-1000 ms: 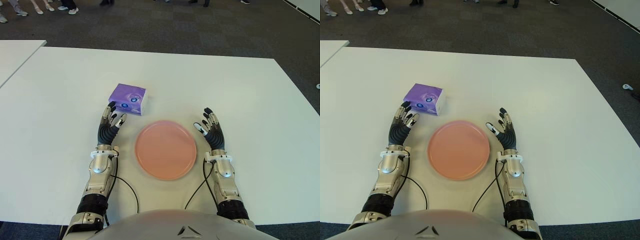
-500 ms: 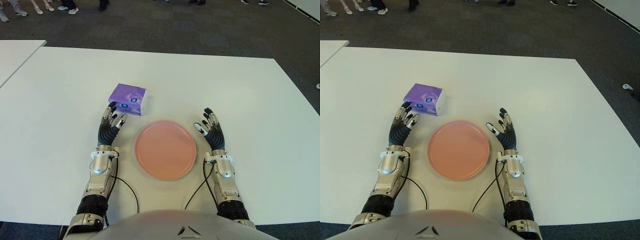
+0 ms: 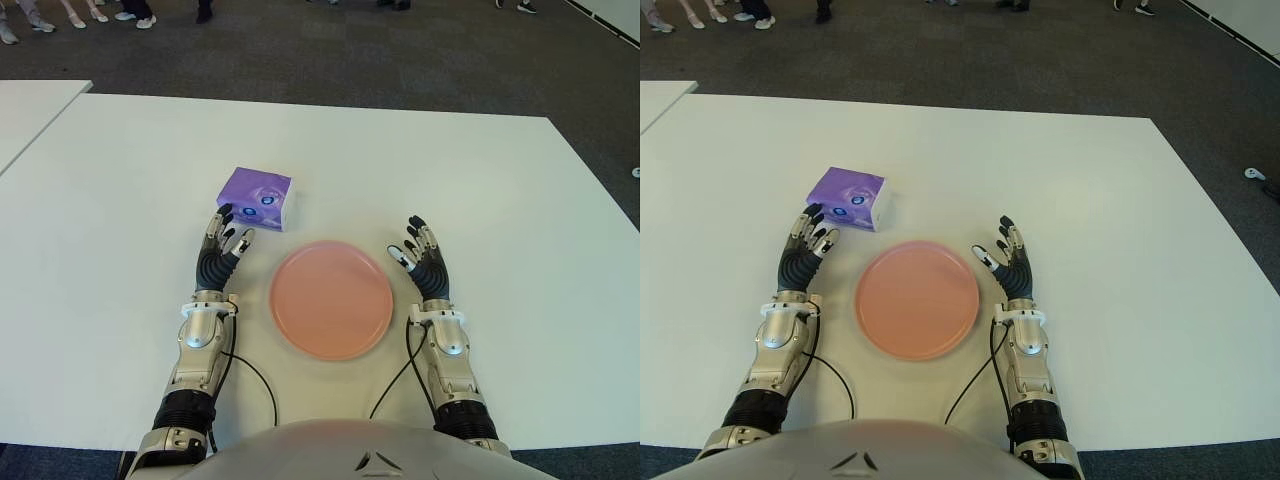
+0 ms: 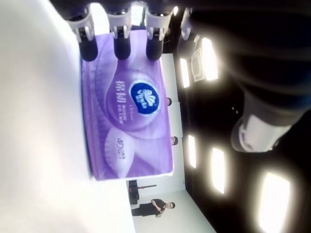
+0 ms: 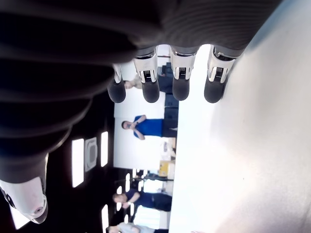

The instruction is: Put the tissue paper into the plate.

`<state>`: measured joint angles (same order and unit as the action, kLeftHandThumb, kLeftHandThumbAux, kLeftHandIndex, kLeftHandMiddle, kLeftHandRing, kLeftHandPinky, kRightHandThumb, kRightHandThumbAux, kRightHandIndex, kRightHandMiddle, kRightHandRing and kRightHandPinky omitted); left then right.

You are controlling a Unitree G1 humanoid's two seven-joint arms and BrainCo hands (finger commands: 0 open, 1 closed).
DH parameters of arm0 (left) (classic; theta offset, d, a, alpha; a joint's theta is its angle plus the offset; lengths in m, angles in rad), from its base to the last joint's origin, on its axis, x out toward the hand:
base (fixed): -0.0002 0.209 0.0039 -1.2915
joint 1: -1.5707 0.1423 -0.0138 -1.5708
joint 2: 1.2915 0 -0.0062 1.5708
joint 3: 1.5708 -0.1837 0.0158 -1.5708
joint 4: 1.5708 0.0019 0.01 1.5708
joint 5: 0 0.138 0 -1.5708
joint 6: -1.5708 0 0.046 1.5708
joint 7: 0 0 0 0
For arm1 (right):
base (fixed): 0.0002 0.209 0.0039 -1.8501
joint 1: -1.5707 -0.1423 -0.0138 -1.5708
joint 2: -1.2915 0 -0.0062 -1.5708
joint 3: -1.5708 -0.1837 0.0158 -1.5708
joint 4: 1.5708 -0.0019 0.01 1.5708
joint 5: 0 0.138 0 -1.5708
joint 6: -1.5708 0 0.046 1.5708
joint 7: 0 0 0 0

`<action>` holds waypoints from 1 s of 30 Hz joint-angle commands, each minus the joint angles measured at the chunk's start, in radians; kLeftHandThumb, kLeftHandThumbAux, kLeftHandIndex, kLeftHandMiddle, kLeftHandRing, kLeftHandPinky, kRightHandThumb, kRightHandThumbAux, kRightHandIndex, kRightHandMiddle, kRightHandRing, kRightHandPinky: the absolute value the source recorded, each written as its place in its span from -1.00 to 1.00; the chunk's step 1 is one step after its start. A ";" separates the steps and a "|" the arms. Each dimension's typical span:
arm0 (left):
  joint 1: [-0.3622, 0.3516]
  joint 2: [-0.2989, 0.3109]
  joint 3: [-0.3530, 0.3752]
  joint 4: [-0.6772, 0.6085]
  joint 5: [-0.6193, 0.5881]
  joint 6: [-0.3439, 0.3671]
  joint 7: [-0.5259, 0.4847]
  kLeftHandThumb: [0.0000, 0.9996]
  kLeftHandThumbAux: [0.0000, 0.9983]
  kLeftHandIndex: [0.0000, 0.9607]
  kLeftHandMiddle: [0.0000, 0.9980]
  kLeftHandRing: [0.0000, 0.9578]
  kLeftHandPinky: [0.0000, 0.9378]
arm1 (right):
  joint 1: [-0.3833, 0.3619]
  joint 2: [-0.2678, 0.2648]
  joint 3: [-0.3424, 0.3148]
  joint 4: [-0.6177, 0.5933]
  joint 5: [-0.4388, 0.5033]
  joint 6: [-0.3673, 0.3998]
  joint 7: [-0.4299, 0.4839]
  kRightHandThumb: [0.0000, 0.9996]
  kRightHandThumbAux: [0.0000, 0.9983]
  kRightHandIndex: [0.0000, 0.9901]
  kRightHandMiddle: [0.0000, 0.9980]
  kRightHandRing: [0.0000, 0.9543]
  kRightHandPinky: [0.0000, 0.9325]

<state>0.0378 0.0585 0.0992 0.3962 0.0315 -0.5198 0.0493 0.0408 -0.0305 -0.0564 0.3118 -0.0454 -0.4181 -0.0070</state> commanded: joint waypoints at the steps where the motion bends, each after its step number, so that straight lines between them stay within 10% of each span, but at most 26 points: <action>1: -0.032 0.075 0.039 -0.111 -0.002 0.033 -0.013 -1.00 0.12 -1.00 -1.00 -1.00 -1.00 | 0.006 0.005 0.002 0.034 0.008 0.016 -0.003 -1.00 0.21 -1.00 -1.00 -1.00 -1.00; 14: -0.159 0.198 0.091 -0.152 0.163 -0.055 0.109 -1.00 0.07 -1.00 -1.00 -1.00 -1.00 | -0.018 0.007 0.002 0.072 0.000 0.011 -0.018 -1.00 0.18 -1.00 -1.00 -1.00 -1.00; 30: -0.437 0.364 0.078 0.087 0.283 -0.209 0.207 -0.96 0.02 -1.00 -1.00 -1.00 -1.00 | -0.031 -0.002 0.001 0.105 0.008 -0.018 -0.007 -1.00 0.12 -1.00 -1.00 -1.00 -1.00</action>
<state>-0.3806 0.4038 0.1917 0.4545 0.2786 -0.7035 0.2426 -0.0113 -0.0335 -0.0566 0.3809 -0.0463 -0.4559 -0.0190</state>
